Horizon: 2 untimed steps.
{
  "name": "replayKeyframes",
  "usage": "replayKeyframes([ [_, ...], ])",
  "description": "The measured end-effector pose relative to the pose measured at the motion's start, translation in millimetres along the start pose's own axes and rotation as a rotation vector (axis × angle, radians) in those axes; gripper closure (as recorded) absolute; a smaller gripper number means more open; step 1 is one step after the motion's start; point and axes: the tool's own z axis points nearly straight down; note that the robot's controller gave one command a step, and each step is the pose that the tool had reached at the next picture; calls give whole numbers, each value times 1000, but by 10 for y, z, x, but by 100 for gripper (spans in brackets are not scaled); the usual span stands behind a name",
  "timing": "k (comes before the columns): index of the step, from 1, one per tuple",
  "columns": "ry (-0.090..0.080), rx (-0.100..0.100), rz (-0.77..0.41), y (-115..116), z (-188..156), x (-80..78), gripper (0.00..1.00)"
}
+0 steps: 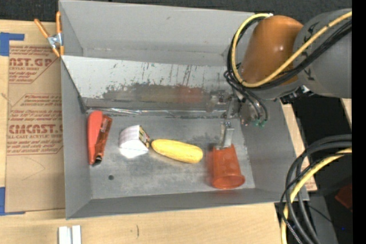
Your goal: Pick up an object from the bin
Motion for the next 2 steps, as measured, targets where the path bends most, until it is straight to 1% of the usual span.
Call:
replayKeyframes([
  [1, -7, 1, 0, 0, -49, -15, 0],
  [2, -11, 1, -1, 194, 409, 293, 0],
])
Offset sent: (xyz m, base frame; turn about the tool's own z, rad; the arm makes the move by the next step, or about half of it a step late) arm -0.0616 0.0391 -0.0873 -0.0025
